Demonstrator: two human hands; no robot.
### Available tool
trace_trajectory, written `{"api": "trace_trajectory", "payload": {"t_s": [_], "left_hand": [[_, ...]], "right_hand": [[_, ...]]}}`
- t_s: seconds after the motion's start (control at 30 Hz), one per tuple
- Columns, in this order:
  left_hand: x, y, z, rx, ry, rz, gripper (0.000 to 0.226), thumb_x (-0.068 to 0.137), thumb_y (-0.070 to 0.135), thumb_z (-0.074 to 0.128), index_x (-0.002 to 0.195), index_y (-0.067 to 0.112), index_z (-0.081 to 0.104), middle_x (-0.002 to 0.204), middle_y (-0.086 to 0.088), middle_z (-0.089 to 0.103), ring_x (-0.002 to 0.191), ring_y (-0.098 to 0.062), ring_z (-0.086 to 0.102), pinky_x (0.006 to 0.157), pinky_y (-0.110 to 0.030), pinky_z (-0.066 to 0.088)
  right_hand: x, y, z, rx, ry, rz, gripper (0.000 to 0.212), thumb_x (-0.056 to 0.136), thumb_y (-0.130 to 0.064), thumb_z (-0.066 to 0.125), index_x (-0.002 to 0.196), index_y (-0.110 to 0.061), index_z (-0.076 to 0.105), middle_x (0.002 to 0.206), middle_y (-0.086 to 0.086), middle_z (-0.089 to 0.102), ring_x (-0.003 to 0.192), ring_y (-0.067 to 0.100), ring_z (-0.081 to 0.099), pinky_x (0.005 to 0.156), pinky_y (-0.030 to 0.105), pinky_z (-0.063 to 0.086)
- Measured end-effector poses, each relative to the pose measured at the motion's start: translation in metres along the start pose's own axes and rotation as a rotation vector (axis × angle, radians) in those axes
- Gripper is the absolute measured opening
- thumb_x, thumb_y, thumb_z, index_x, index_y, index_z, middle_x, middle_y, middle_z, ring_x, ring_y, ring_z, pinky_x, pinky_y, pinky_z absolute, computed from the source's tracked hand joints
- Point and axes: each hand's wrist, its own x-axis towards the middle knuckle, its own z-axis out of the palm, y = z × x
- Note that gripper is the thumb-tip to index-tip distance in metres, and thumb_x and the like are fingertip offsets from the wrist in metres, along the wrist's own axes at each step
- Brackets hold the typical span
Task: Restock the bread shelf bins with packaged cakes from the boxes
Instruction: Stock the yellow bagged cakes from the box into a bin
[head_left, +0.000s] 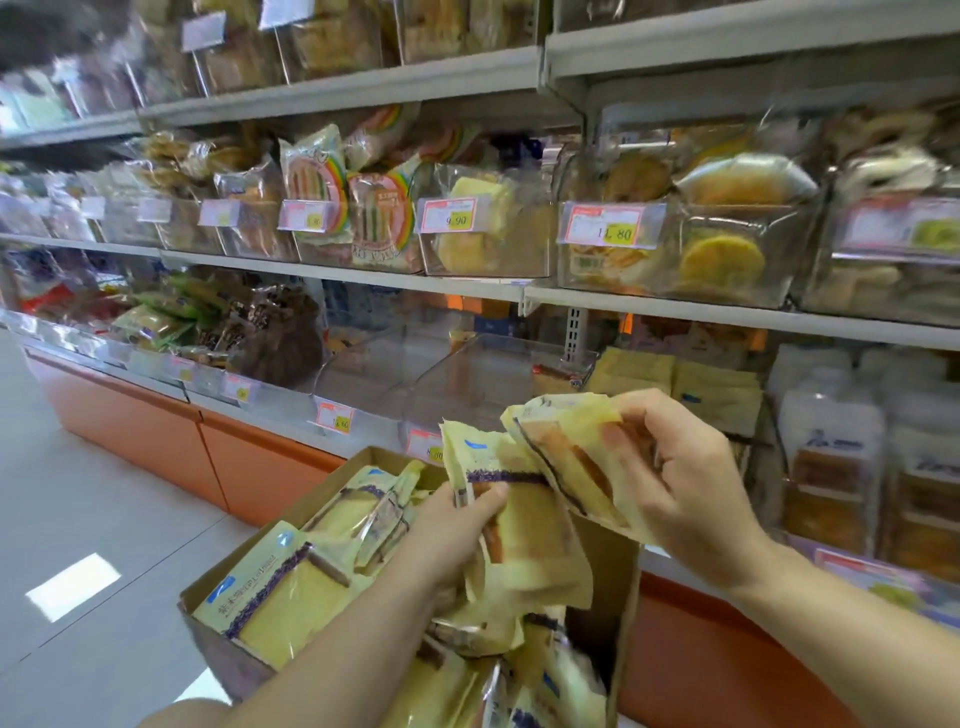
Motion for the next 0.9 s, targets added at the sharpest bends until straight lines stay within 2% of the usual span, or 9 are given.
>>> {"api": "trace_trajectory", "payload": {"t_s": [0.07,0.13,0.2,0.37,0.43,0.53,0.63,0.77,0.9], "left_hand": [[-0.003,0.006,0.006,-0.313,-0.063,-0.132,0.018,0.093,0.021,0.061,0.095,0.003,0.064,0.073,-0.007,0.072,0.072,-0.024,0.069,0.076,-0.040,0.055],[-0.004,0.012,0.008,-0.495,-0.115,-0.211,0.028,0.094,0.020,0.057,0.111,-0.002,0.064,0.099,-0.019,0.072,0.096,-0.034,0.068,0.090,-0.051,0.052],[-0.005,0.016,0.008,-0.521,-0.136,-0.209,0.034,0.096,0.022,0.054,0.118,-0.003,0.062,0.106,-0.023,0.069,0.102,-0.035,0.066,0.093,-0.053,0.050],[-0.015,0.021,0.009,-0.548,-0.269,-0.168,0.045,0.097,0.037,0.045,0.114,0.000,0.065,0.106,-0.023,0.069,0.102,-0.034,0.066,0.095,-0.051,0.048],[-0.018,0.024,0.009,-0.539,-0.339,-0.133,0.051,0.092,0.048,0.052,0.110,0.004,0.069,0.108,-0.021,0.069,0.101,-0.033,0.067,0.094,-0.050,0.047],[-0.019,0.025,0.009,-0.471,-0.409,-0.045,0.064,0.078,0.047,0.071,0.125,0.005,0.060,0.121,-0.023,0.063,0.112,-0.037,0.062,0.096,-0.052,0.048],[-0.014,0.024,0.009,-0.422,-0.330,0.061,0.070,0.071,0.032,0.077,0.132,0.010,0.050,0.121,-0.021,0.063,0.109,-0.039,0.062,0.088,-0.051,0.053],[-0.008,0.021,0.010,-0.335,-0.173,0.210,0.060,0.066,0.022,0.070,0.123,0.011,0.053,0.114,-0.021,0.066,0.101,-0.035,0.066,0.087,-0.049,0.053],[-0.006,0.019,0.015,-0.353,-0.137,0.289,0.049,0.069,0.018,0.065,0.117,0.008,0.059,0.109,-0.019,0.069,0.102,-0.036,0.066,0.092,-0.052,0.050]], "right_hand": [[-0.007,0.002,0.001,-0.040,-0.120,-0.159,0.016,0.095,-0.022,0.051,0.095,-0.009,0.060,0.097,-0.001,0.063,0.085,0.010,0.061,0.072,0.027,0.052],[-0.017,0.006,0.005,-0.135,-0.217,-0.353,0.009,0.097,-0.019,0.049,0.096,-0.012,0.054,0.101,0.004,0.065,0.086,0.017,0.064,0.072,0.029,0.054],[-0.025,0.010,0.009,-0.229,-0.237,-0.498,0.006,0.098,-0.018,0.047,0.095,-0.013,0.050,0.098,0.008,0.068,0.088,0.023,0.066,0.072,0.031,0.055],[-0.023,0.019,0.010,-0.277,-0.234,-0.614,0.006,0.098,-0.016,0.050,0.097,-0.010,0.050,0.098,0.012,0.069,0.099,0.026,0.065,0.085,0.034,0.055],[-0.020,0.023,0.010,-0.270,-0.256,-0.682,0.006,0.096,-0.015,0.054,0.097,-0.010,0.050,0.099,0.011,0.069,0.105,0.026,0.063,0.093,0.036,0.052],[-0.018,0.023,0.008,-0.260,-0.299,-0.769,0.006,0.096,-0.014,0.056,0.097,-0.010,0.052,0.103,0.011,0.070,0.112,0.026,0.061,0.100,0.038,0.047],[-0.020,0.025,0.004,-0.286,-0.366,-0.817,0.007,0.098,-0.012,0.052,0.098,-0.009,0.059,0.109,0.011,0.069,0.118,0.025,0.058,0.102,0.039,0.045],[-0.020,0.027,-0.003,-0.340,-0.432,-0.810,0.016,0.097,-0.013,0.056,0.096,-0.011,0.071,0.121,0.006,0.066,0.126,0.021,0.053,0.105,0.040,0.043],[-0.017,0.025,-0.011,-0.367,-0.399,-0.746,0.028,0.097,-0.035,0.054,0.110,-0.014,0.068,0.130,0.003,0.061,0.133,0.022,0.045,0.112,0.047,0.032]]}}
